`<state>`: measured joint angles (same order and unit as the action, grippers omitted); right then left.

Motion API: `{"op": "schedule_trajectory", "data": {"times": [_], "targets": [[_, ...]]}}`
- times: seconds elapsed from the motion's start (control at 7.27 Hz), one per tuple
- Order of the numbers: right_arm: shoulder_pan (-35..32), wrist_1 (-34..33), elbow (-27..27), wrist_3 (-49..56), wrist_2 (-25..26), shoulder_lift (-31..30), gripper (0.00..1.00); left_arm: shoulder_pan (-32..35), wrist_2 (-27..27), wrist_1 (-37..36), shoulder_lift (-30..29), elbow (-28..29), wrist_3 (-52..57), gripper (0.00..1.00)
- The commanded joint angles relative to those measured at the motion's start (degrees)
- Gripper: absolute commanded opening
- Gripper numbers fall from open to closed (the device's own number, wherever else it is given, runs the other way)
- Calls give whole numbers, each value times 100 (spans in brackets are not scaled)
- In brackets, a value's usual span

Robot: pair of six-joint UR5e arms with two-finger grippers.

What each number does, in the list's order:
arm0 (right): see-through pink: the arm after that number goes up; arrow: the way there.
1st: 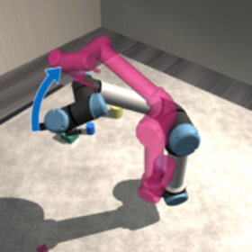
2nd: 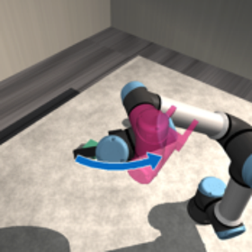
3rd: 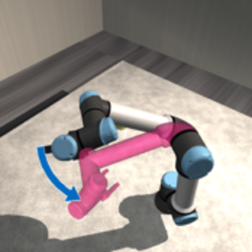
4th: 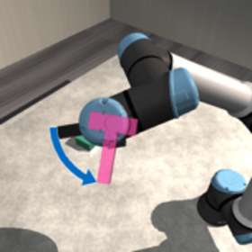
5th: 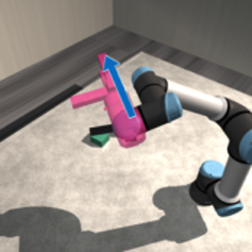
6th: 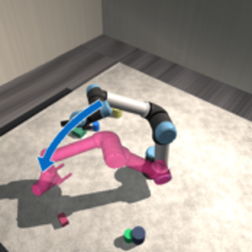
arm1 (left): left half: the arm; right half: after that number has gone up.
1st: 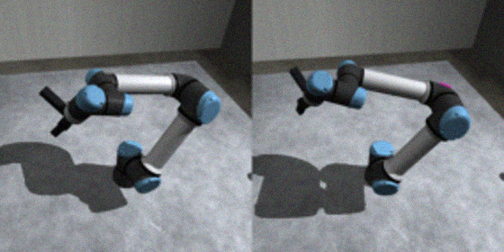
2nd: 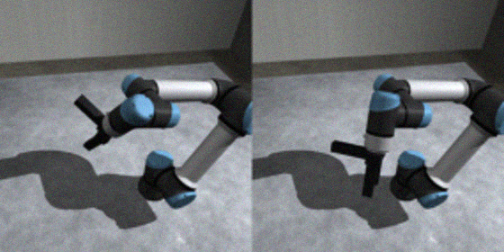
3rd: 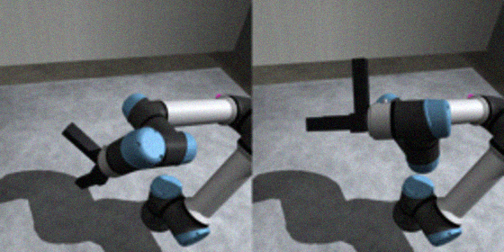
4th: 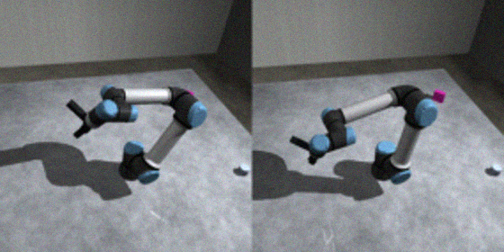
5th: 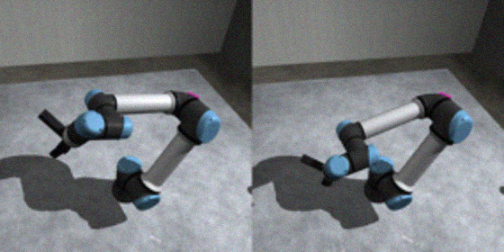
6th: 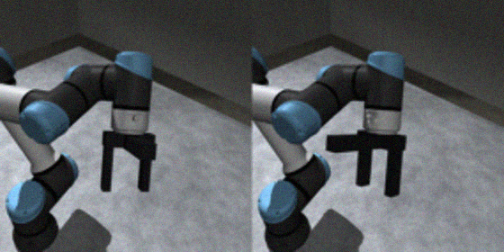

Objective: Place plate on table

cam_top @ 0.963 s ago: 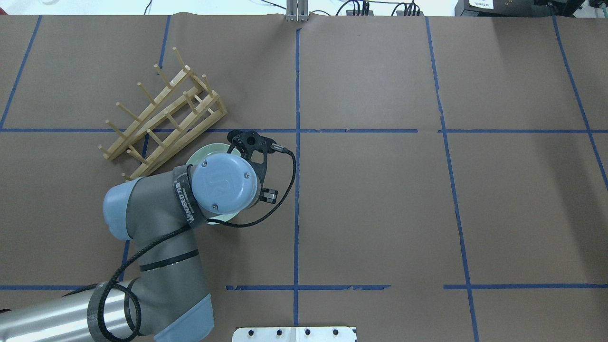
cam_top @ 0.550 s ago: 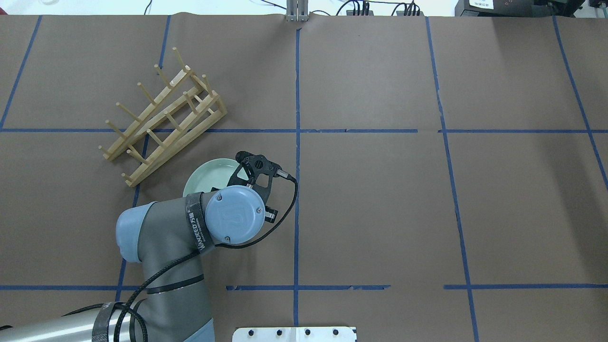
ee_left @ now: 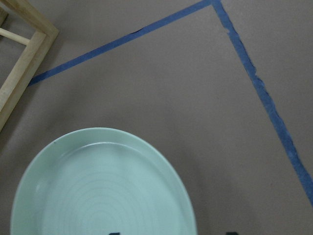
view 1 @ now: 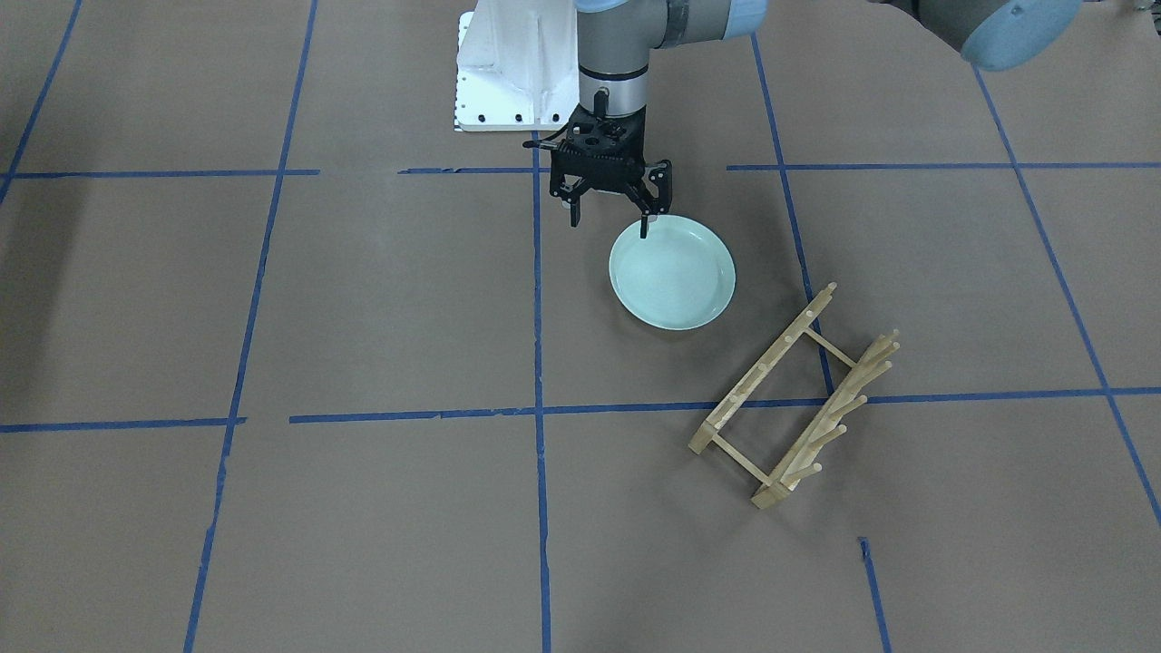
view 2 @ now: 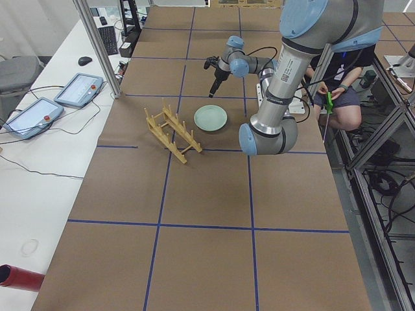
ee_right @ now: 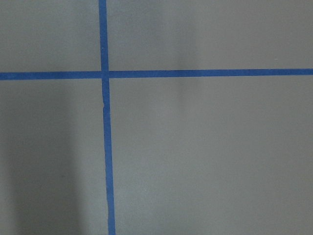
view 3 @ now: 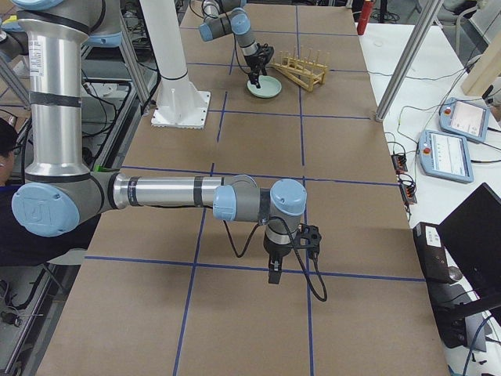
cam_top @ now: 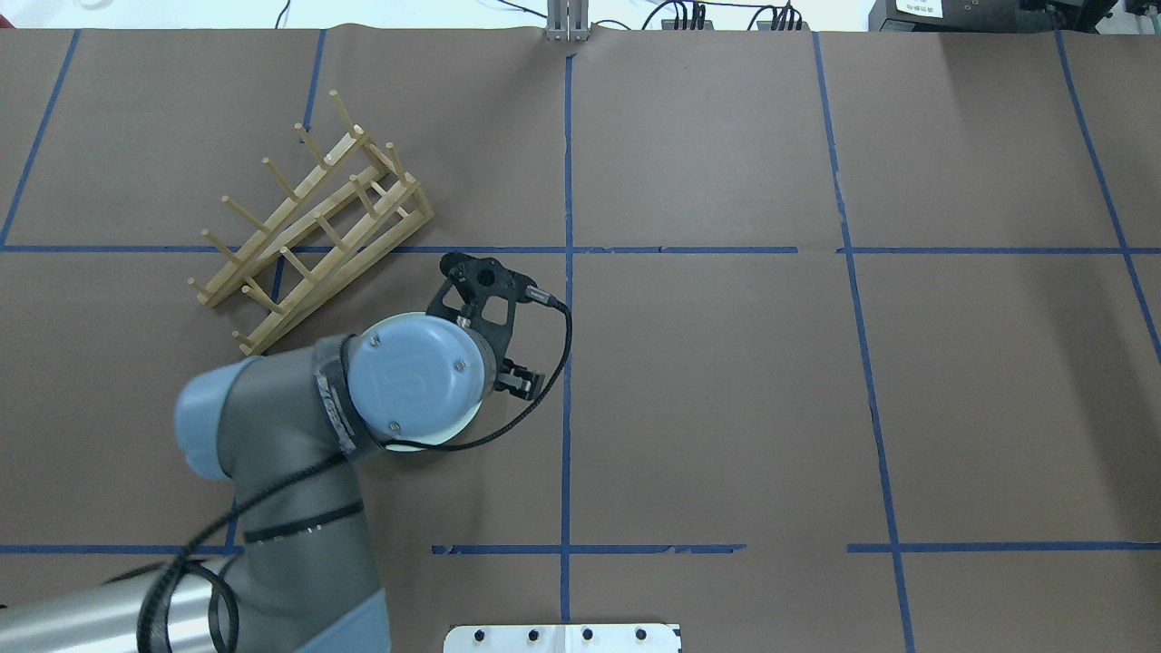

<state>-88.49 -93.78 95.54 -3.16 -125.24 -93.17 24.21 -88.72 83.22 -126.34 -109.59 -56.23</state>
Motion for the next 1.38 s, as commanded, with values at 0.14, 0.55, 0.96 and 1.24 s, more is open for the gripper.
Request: {"op": "schedule_trajectory", "data": {"times": [0.14,0.55,0.96,1.24], "targets": [[7,0,0,0,0,0,100,2826,-2541,-34,57,-562,582,100],[7,0,0,-9,0,0,100,4448,-3300,-52,1519,-476,3512,100],[7,0,0,0,0,0,100,6030,-4267,106,2936,865,6362,100],[7,0,0,-9,0,0,100,6480,-4276,447,3483,1535,6634,100]]}}
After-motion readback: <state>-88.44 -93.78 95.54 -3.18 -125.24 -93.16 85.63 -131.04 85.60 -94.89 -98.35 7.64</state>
